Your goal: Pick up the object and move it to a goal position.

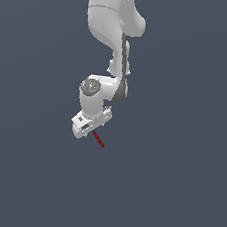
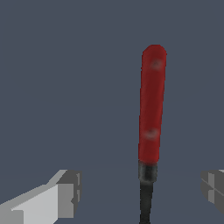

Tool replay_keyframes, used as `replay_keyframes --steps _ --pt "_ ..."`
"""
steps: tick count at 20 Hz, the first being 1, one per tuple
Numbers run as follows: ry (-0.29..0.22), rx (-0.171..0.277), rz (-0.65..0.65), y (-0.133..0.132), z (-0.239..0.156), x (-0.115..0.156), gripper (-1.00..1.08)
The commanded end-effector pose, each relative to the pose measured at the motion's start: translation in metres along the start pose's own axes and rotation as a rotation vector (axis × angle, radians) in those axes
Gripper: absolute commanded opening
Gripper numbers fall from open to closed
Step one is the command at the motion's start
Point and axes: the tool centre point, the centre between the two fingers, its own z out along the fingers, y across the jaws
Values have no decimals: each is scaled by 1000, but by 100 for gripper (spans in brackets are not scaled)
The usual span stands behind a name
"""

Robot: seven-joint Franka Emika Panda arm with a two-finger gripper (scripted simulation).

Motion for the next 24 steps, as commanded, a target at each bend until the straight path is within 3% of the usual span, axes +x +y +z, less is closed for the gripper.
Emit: replay_keyframes --steps 1,6,7,24 --pt "0 0 -1 0 10 0 100" --pt "0 0 -1 1 17 0 100" --pt "0 0 -1 1 17 0 -100" --pt "2 -4 0 0 4 0 -100"
